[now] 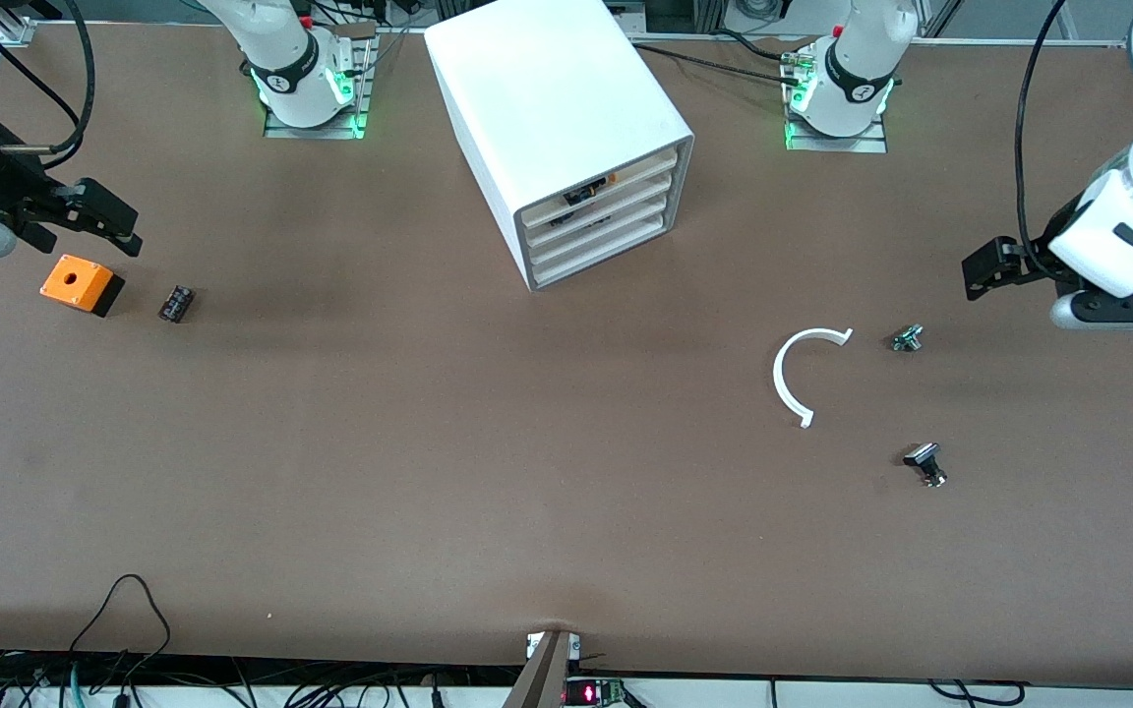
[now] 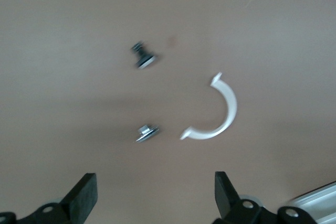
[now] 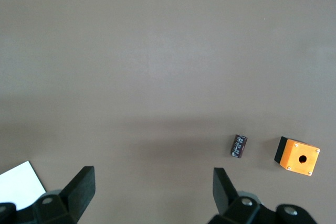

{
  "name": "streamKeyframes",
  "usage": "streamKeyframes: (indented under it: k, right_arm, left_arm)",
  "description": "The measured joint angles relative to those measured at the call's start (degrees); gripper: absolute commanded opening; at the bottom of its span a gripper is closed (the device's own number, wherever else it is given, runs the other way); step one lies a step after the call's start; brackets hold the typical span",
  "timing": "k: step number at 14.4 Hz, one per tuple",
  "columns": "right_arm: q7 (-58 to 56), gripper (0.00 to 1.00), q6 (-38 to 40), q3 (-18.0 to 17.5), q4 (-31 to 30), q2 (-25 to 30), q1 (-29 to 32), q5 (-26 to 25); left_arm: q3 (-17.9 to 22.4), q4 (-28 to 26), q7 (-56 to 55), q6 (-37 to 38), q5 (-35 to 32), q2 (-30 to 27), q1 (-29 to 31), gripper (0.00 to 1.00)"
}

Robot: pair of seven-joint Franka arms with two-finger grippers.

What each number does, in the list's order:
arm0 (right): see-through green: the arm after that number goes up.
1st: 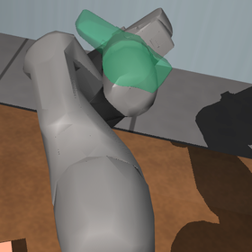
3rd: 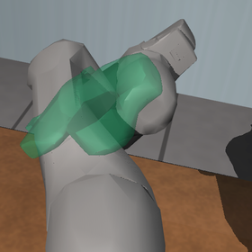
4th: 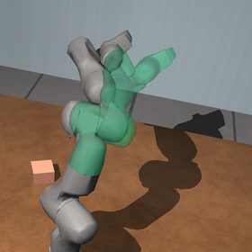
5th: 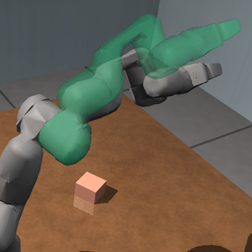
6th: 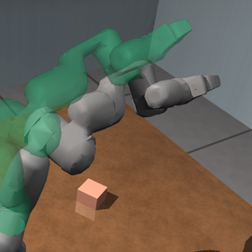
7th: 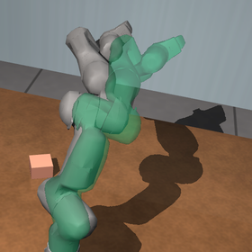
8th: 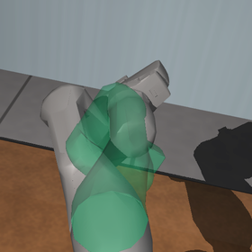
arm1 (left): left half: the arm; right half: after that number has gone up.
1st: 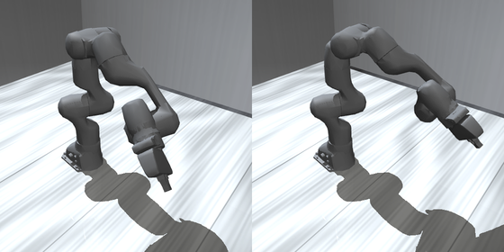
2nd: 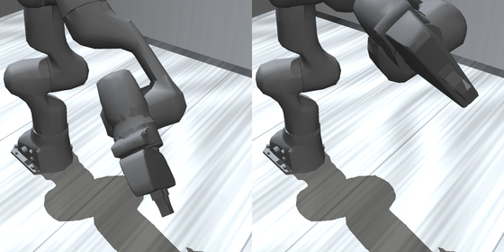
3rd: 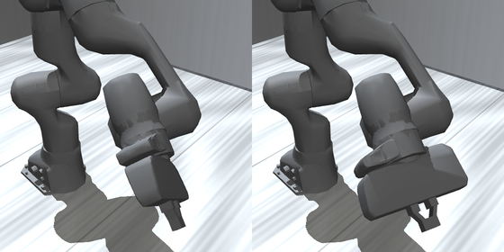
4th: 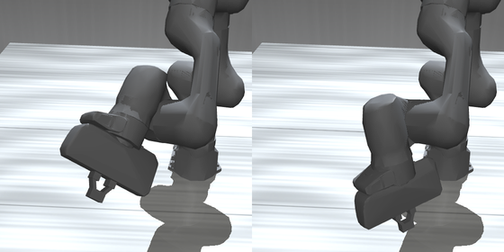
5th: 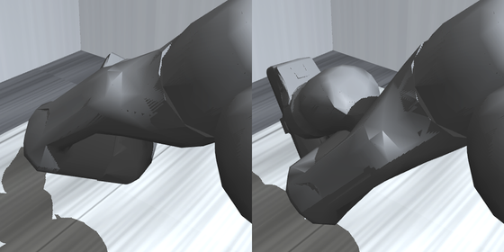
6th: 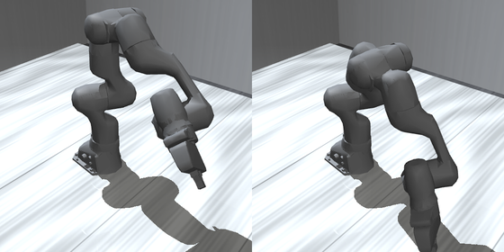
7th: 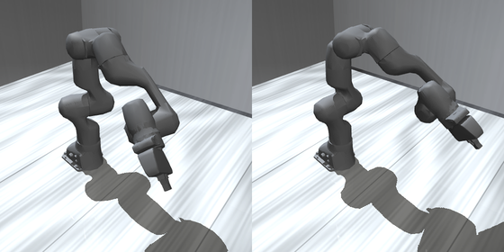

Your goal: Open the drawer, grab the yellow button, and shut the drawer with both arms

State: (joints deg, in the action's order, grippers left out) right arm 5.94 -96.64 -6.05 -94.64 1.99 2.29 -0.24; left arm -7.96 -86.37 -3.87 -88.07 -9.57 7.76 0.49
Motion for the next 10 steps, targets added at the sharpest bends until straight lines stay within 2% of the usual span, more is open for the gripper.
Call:
streamKeyframes:
  k: [2, 3, 6, 10]
  right_arm:
    - [0.0, 0.99, 0.7, 0.0, 0.2, 0.0, 0.0, 0.0]
    - [0.0, 0.99, 1.0, 0.0, 0.2, 0.0, 0.0, 0.0]
    - [0.0, 0.99, 1.2, 0.1, 0.2, 0.0, 0.0, 0.0]
    - [0.0, 0.99, 1.7, 0.1, 0.2, -0.7, 0.1, 0.0]
  left_arm:
    - [-3.5, -1.3, -0.7, 1.8, -4.6, 0.0, -0.5, 0.99]
    - [-5.1, -0.6, -1.6, 3.6, -4.1, -0.3, -0.6, 0.99]
    - [-5.8, 0.8, -0.2, 4.2, 2.4, -2.2, 3.7, 0.99]
    - [-5.8, 2.1, 1.1, 3.8, 5.0, -2.4, 6.3, 0.99]
